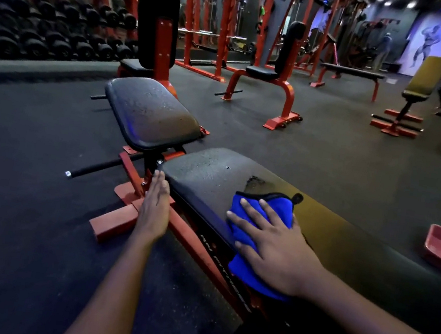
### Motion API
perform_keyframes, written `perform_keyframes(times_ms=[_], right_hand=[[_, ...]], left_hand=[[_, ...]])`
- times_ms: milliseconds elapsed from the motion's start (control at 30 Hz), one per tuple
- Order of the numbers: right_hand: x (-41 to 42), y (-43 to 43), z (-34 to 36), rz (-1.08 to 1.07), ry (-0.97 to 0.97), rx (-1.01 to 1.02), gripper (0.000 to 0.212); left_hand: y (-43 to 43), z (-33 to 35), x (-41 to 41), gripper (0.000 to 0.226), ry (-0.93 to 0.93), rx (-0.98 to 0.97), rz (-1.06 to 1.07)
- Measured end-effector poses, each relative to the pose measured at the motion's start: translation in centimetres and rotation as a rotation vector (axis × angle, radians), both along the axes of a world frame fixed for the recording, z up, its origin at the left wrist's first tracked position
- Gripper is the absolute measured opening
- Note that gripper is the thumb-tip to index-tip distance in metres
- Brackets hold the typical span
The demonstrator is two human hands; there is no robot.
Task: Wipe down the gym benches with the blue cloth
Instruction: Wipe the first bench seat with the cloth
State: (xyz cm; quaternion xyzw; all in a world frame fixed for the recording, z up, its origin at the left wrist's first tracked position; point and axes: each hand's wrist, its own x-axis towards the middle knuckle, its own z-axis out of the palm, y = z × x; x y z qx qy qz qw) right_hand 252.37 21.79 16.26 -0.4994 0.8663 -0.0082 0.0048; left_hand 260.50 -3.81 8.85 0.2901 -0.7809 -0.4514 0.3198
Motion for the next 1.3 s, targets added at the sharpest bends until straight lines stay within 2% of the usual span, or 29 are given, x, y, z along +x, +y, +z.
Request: perform_keyframes(times_ms=[167,333,433,567,733,800,967,1167,1300], right_hand=[[-1.5,-7.5,-0.6,0.013,0.053,-0.03,0.058],[-3.0,-15.1,-0.2,0.006,0.013,-0.008,0.055],[-3.1,-14.8,0.0,0.016,-0.021,-0.032,0.054],[-2.2,-10.3,-0.4,0.023,-0.02,-0.099,0.054],[-0.1,-3.1,-0.9,-0.047,-0.016,-0.104,0.074],[0.2,-2.2,-1.0,-0.086,-0.016,-0.109,0.073],[-2.5,-5.4,-0.8,-0.181,-0.057,-0.136,0.055],[-10.2,-12.0,-0.1,-0.317,-0.099,-0.14,0.053],[-11.0,-13.1,0.4,-0.349,-0.126,-0.113,0.053]], left_hand=[[-1.8,-0.9,-0.4,0.059,0.087,0.054,0.014],[-3.2,-1.2,-0.1,0.061,0.098,0.115,-0.038],[-3.1,-1.0,0.0,0.054,0.061,0.132,-0.052],[-2.4,-0.7,-0.1,0.058,-0.035,0.089,0.009],[-0.7,-0.5,-1.3,0.055,-0.036,0.021,0.119],[0.1,-0.5,-1.9,0.055,-0.026,0.02,0.138],[0.7,-1.3,-2.9,0.058,-0.049,-0.027,0.155],[-0.1,-2.0,-2.9,0.06,-0.142,-0.117,0.13],[-0.2,-1.5,-2.6,0.061,-0.23,-0.127,0.111]])
